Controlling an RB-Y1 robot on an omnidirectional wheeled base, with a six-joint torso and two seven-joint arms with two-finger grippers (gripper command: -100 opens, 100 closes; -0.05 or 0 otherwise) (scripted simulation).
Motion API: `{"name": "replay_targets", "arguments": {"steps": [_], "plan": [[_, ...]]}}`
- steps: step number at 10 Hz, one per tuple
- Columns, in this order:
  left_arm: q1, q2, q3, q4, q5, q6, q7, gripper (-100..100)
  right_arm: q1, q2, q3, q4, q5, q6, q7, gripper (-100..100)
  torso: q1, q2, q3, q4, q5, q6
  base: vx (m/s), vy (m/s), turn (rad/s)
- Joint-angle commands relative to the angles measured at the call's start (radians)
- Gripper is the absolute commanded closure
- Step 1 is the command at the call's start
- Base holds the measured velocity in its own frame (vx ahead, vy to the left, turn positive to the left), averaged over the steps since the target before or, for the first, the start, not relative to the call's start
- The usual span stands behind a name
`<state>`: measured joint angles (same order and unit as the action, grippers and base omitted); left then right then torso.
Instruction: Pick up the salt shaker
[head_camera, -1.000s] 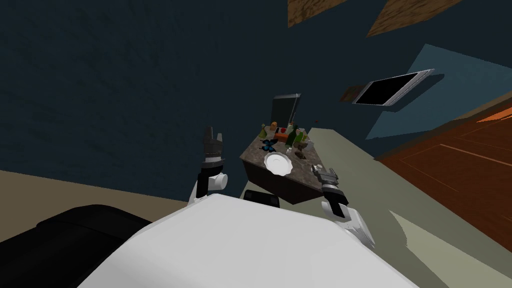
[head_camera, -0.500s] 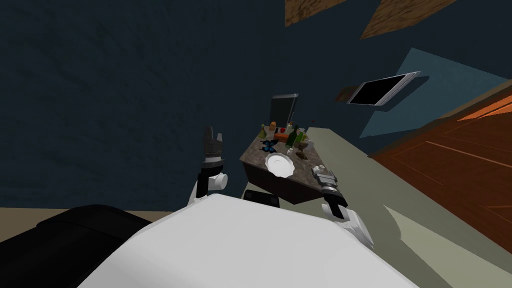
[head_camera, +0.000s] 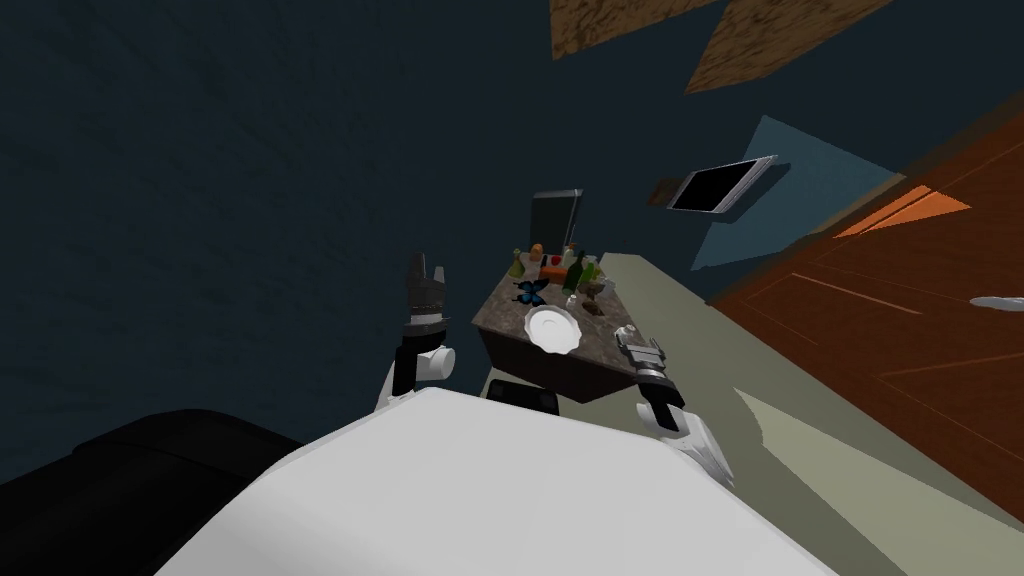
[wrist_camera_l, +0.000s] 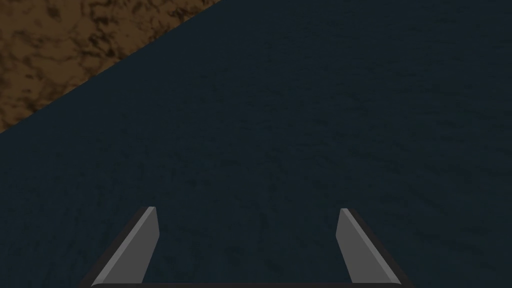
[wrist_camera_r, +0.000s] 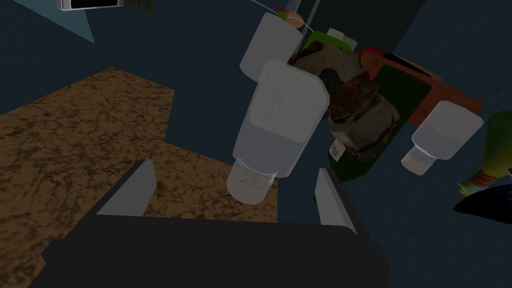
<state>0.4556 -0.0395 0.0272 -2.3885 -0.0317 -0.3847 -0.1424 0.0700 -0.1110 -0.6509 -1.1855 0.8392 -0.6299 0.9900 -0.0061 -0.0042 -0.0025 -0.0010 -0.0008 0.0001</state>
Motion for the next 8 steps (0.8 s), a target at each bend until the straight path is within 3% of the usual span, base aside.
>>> {"name": "replay_targets", "arguments": {"steps": [1,8], "plan": [[0.0,0.0,0.0,0.0,0.0,0.0,0.0,0,-0.005,0.002,0.05,-0.014,-0.007,0.024,0.009,-100,0.0,0.0,0.0,0.0,0.0,0.0,0.05,-0.049,-0.087],[0.0,0.0,0.0,0.0,0.0,0.0,0.0,0,-0.013,0.023,0.257,-0.058,-0.08,0.102,0.089,-100,0.002,0.001,0.001,0.0,0.0,-0.001,0.036,-0.039,-0.179]]}}
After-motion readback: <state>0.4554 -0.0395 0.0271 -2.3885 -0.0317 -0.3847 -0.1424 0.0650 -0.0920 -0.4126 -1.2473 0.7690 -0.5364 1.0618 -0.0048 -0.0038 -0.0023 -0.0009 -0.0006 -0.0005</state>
